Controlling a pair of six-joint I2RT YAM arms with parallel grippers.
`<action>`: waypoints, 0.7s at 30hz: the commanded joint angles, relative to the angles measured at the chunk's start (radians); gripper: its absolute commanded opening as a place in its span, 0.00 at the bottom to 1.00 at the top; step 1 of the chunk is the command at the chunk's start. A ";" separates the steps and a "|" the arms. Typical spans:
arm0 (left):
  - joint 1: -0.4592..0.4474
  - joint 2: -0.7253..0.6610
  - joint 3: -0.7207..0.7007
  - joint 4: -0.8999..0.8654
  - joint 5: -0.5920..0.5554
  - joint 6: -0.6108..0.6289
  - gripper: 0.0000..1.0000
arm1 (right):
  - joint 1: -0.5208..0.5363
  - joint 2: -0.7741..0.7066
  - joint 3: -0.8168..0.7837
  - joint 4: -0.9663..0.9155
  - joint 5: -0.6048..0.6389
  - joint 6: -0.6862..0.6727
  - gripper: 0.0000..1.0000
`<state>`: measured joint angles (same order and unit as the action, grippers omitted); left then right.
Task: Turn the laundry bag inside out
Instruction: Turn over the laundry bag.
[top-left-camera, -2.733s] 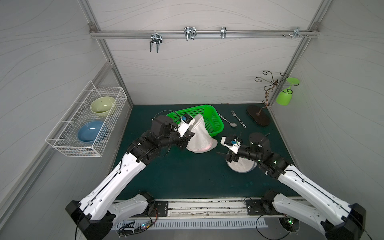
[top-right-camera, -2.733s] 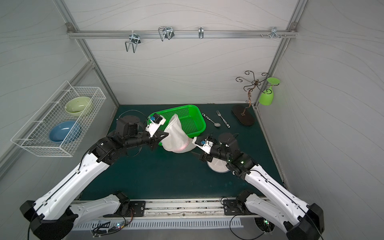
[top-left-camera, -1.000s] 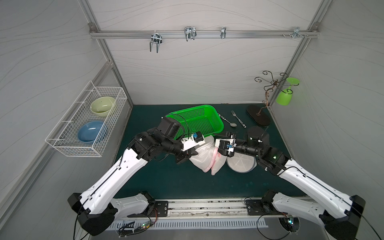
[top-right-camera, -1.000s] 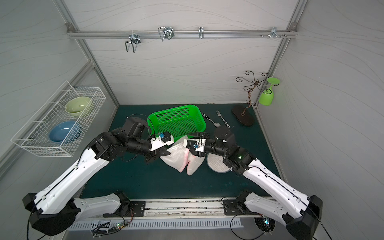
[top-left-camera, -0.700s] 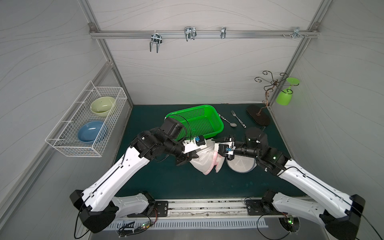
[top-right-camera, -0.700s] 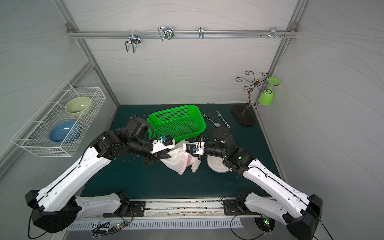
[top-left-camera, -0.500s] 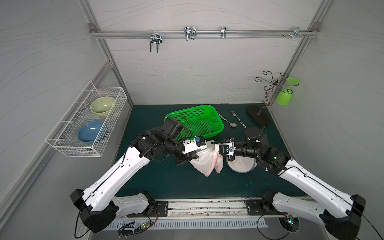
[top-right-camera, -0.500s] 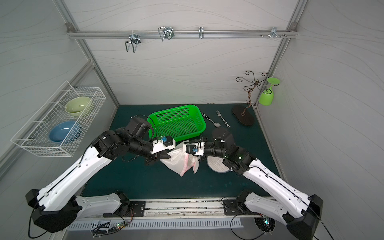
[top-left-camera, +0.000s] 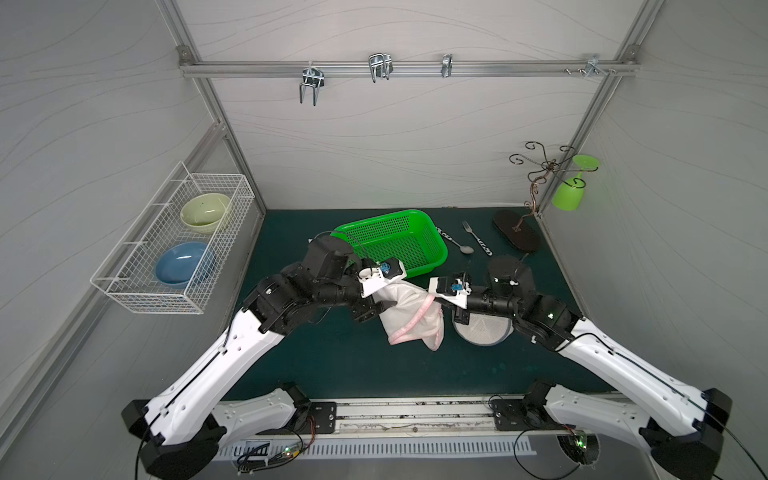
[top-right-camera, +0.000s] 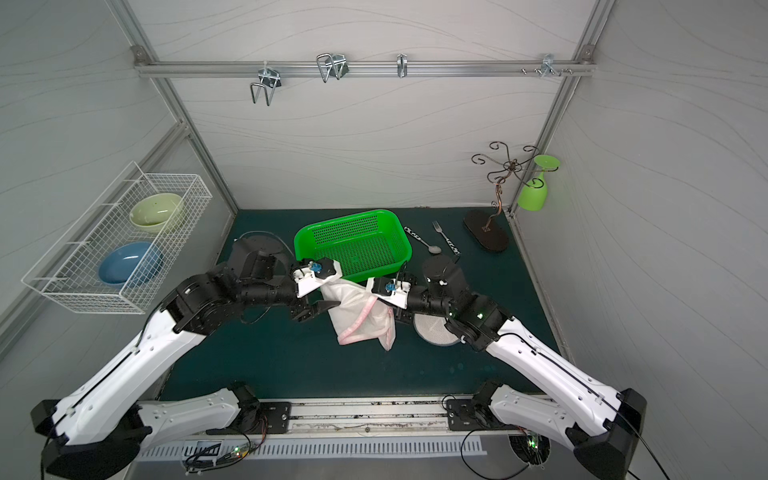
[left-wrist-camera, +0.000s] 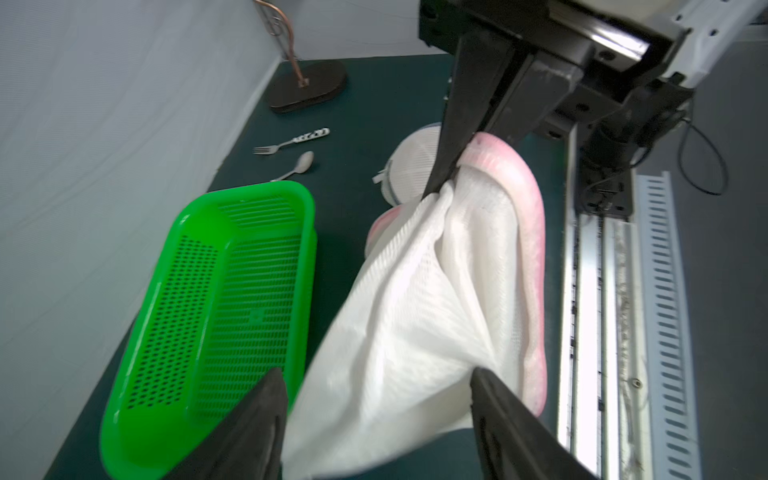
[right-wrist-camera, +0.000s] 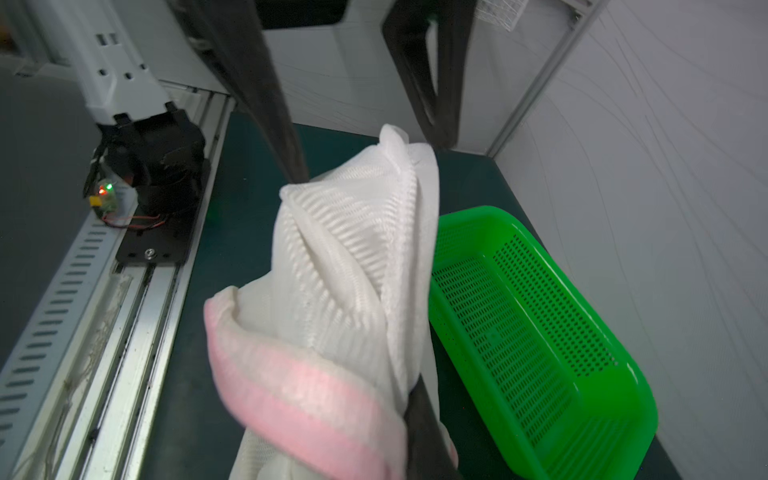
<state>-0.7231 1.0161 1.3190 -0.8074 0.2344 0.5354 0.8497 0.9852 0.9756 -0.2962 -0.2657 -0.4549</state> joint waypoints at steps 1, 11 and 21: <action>-0.005 -0.081 -0.052 0.213 -0.145 -0.099 0.75 | 0.004 -0.001 0.048 -0.048 0.217 0.366 0.00; -0.043 -0.109 -0.214 0.307 -0.155 -0.230 0.82 | -0.025 0.151 0.295 -0.326 0.218 0.718 0.00; -0.058 -0.003 -0.226 0.418 -0.202 -0.199 0.76 | -0.025 0.169 0.345 -0.350 0.141 0.701 0.00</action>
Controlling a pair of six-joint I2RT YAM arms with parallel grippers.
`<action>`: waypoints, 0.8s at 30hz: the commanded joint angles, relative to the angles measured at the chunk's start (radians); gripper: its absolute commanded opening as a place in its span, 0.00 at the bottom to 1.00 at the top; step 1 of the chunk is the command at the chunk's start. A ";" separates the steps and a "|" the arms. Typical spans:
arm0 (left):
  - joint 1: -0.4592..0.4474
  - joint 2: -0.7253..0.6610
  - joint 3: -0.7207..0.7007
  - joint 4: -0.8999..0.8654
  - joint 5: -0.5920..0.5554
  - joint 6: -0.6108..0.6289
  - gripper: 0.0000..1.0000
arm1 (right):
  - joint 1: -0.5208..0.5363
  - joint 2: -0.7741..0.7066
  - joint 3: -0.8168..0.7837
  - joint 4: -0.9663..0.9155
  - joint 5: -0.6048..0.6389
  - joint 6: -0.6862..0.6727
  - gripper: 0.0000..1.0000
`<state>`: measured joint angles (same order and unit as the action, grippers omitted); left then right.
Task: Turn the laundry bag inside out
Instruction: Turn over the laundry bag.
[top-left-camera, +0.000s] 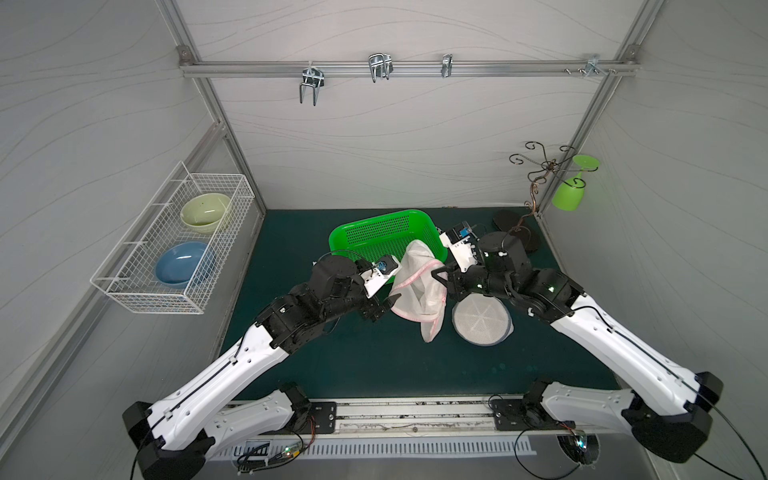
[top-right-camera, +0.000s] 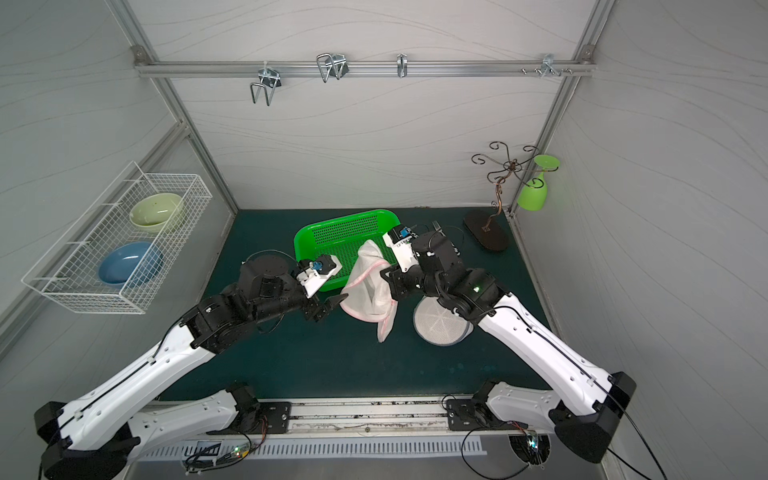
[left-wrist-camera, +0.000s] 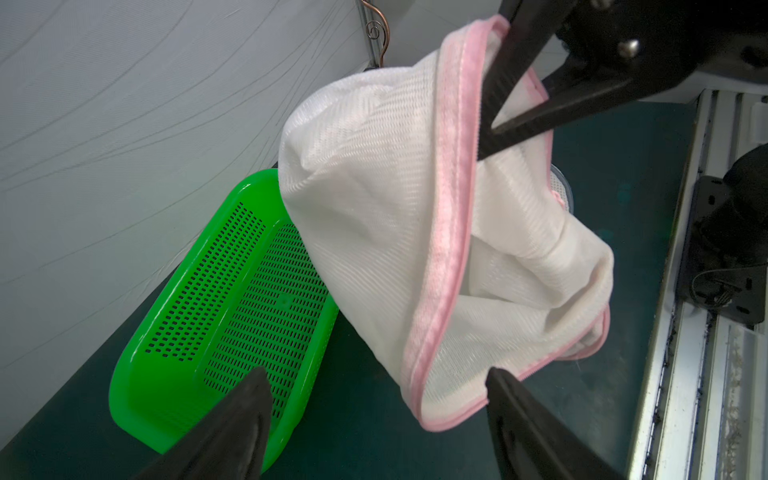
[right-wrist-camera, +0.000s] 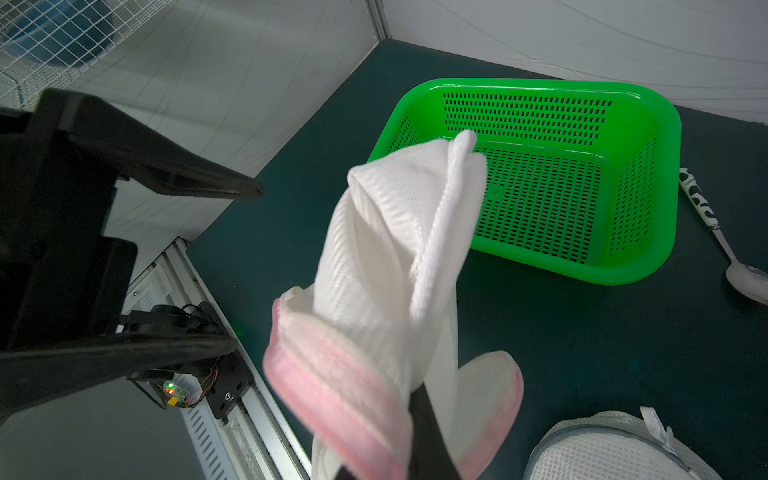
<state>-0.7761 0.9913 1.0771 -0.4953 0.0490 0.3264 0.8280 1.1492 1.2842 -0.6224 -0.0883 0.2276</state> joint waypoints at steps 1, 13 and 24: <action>-0.007 0.036 0.021 0.111 -0.008 0.018 0.74 | -0.003 0.007 0.043 -0.026 -0.037 0.019 0.00; -0.031 0.078 0.017 0.155 0.023 0.059 0.80 | -0.020 0.026 0.080 -0.042 -0.050 0.033 0.00; -0.043 0.060 -0.008 0.260 -0.336 0.336 0.00 | -0.022 -0.053 0.006 -0.040 -0.170 -0.168 0.00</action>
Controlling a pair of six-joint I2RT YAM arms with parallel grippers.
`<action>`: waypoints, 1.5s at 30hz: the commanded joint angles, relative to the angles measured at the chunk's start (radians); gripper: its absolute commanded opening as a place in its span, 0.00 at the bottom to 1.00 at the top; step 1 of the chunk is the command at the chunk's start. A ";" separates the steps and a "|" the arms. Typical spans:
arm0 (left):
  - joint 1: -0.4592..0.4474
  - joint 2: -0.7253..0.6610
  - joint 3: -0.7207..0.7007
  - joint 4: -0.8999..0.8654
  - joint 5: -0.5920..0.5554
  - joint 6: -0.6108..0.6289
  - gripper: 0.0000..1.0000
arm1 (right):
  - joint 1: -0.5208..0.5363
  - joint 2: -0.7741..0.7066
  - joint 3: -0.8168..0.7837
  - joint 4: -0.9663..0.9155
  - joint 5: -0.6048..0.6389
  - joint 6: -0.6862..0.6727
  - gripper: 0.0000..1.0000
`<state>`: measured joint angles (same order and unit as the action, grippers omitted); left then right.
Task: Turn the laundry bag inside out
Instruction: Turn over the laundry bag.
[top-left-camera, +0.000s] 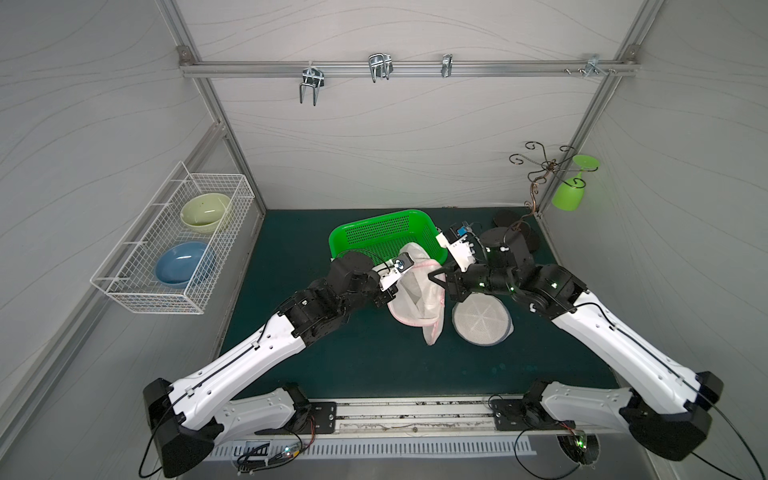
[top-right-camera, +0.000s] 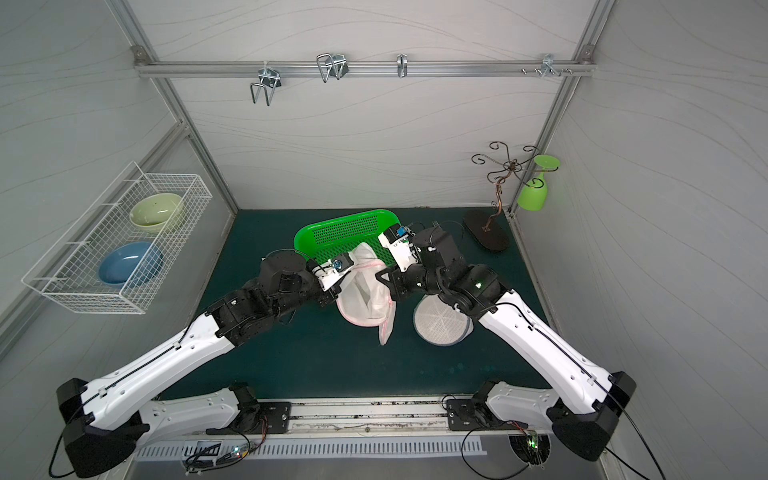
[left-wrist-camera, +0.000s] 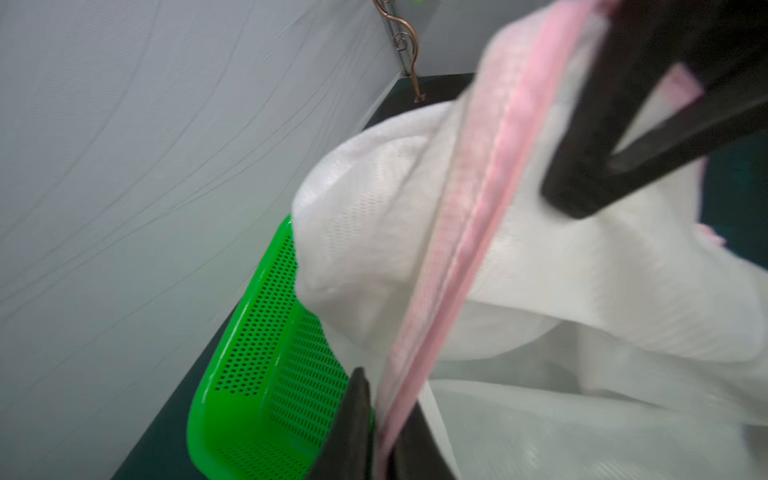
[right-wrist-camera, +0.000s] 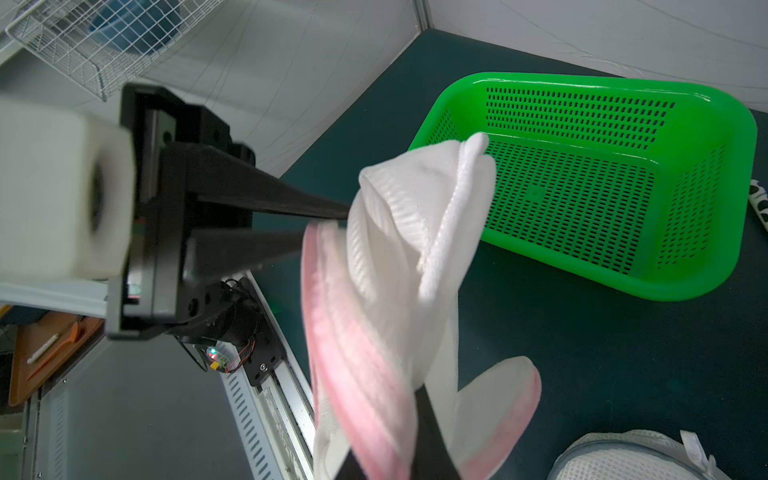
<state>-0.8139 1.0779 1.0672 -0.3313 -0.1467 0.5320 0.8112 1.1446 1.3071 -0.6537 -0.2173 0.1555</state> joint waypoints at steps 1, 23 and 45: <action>-0.004 -0.038 0.000 0.104 -0.130 0.163 0.00 | -0.007 -0.052 -0.019 -0.031 -0.041 -0.130 0.00; 0.125 0.079 0.275 -0.206 0.314 -0.126 0.00 | 0.210 -0.172 -0.077 -0.189 -0.034 -0.773 0.00; 0.224 0.118 0.123 -0.203 0.592 -0.254 0.33 | 0.215 -0.270 -0.095 -0.076 -0.046 -0.775 0.00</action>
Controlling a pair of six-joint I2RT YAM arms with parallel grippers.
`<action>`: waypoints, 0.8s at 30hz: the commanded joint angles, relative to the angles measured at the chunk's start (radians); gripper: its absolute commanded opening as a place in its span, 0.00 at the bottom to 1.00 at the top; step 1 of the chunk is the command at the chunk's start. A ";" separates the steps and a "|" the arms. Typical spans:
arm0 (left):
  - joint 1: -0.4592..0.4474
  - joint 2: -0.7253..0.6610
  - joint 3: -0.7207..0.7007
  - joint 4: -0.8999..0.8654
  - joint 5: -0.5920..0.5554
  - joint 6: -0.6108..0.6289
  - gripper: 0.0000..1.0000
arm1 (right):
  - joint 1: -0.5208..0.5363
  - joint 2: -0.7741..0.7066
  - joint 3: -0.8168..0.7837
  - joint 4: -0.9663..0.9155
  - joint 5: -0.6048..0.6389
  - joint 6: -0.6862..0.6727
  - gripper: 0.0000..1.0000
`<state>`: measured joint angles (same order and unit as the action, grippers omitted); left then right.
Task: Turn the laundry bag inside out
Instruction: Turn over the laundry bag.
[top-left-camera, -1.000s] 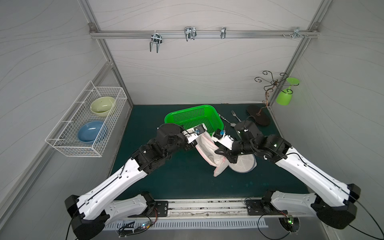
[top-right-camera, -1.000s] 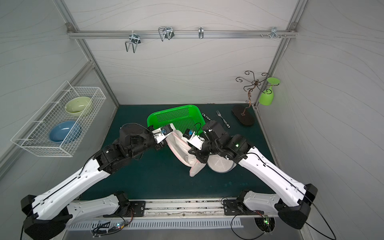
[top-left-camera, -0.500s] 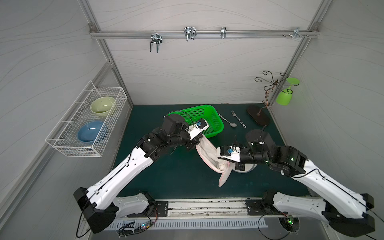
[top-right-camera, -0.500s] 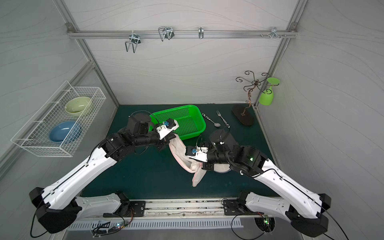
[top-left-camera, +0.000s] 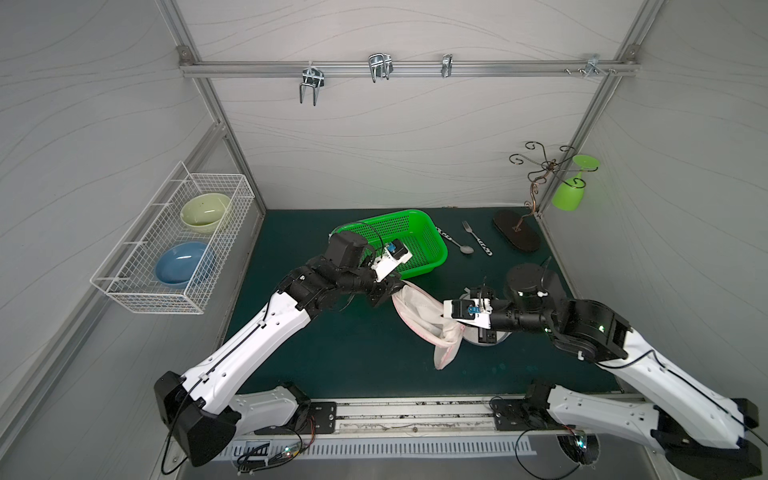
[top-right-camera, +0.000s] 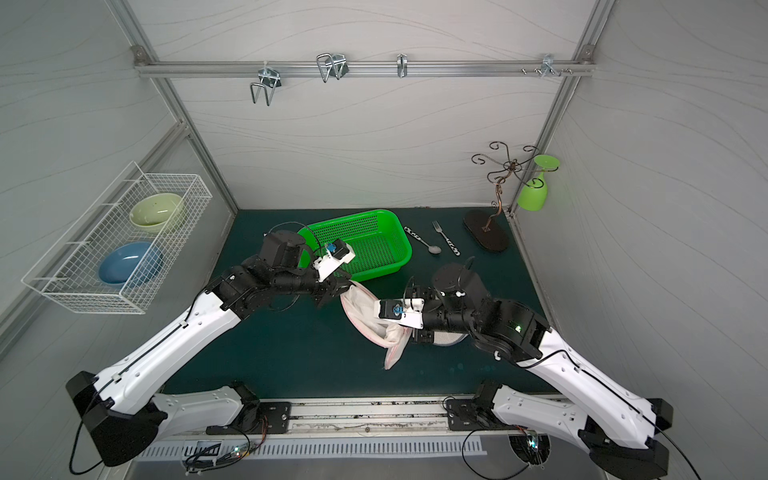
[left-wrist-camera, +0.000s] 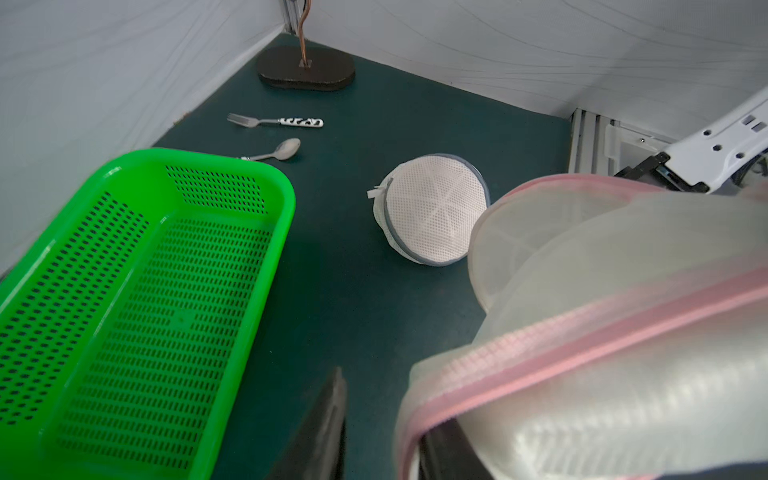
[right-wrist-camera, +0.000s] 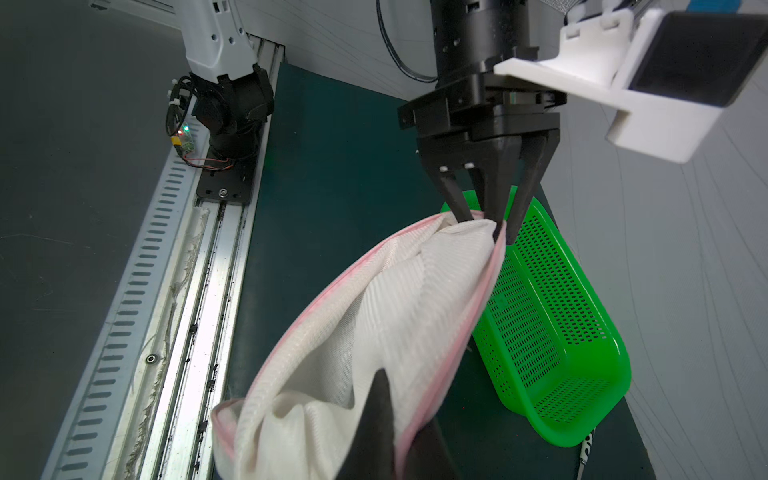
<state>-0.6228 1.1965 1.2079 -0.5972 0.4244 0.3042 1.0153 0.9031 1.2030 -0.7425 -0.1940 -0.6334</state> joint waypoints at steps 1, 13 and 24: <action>0.044 -0.002 -0.029 0.075 0.044 -0.037 0.34 | 0.010 -0.034 0.006 0.028 -0.071 0.030 0.00; 0.092 -0.078 -0.217 0.216 0.213 -0.176 0.52 | -0.113 -0.110 -0.053 0.240 -0.099 0.259 0.00; 0.095 -0.191 -0.409 0.501 0.148 -0.356 0.68 | -0.135 -0.106 -0.089 0.398 -0.026 0.430 0.00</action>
<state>-0.5388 1.0363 0.8352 -0.1936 0.6369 0.0185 0.8883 0.8223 1.1095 -0.5159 -0.2657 -0.2798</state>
